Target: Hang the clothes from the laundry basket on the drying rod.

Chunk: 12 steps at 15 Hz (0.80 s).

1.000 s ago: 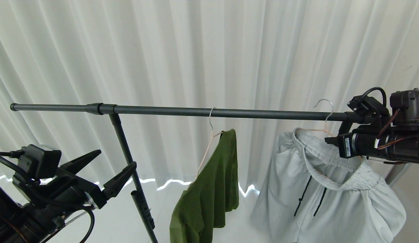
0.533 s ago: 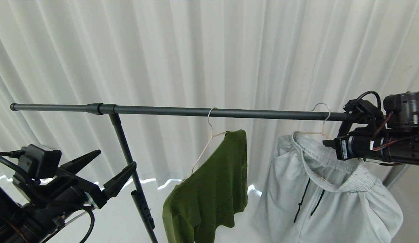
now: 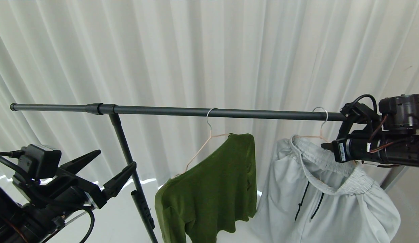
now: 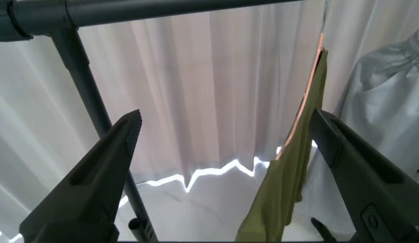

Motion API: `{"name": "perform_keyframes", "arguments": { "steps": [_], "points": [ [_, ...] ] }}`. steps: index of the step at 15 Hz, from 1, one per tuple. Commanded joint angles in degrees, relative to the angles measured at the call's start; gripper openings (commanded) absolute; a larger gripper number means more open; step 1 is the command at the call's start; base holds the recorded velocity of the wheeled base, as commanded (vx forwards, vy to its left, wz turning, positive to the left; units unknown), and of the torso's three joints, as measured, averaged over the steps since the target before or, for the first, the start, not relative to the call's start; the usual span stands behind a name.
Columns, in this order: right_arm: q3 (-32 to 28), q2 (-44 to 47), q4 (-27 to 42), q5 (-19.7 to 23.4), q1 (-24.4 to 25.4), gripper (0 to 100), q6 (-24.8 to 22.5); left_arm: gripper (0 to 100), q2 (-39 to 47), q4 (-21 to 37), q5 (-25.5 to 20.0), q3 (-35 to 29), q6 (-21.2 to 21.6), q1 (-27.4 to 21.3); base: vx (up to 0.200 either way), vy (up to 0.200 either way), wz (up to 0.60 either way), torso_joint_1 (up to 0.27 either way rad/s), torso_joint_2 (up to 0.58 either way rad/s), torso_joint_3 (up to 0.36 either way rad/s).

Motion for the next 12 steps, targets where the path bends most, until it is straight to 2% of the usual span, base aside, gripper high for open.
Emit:
{"name": "perform_keyframes", "arguments": {
  "steps": [1,4,7,8,12],
  "points": [
    [0.15,-0.10,-0.01,-0.11,0.03,100,-0.03,100,0.09,-0.01,-0.01,0.00,0.00,-0.01,0.000,0.000,0.00,0.000,0.00,0.000],
    [0.59,-0.63,-0.54,-0.38,-0.23,100,0.49,100,0.09,-0.01,-0.01,0.00,0.00,-0.01,0.000,0.000,0.00,0.000,0.00,0.000],
    [5.95,-5.55,-3.88,-0.29,-0.32,100,0.49,100,0.09,-0.01,-0.01,0.00,0.00,0.25,0.000,0.000,0.00,0.000,0.00,0.000],
    [10.87,-10.91,-6.61,-0.03,-0.23,100,0.49,100,0.18,-0.01,-0.01,0.00,0.00,0.52,0.000,0.000,0.00,0.000,0.00,0.000],
    [22.48,-26.65,-8.45,-0.03,-0.41,100,0.58,100,0.53,-0.01,-0.01,0.00,1.84,0.52,0.000,0.000,0.00,0.000,0.00,0.000]
  ]
}}
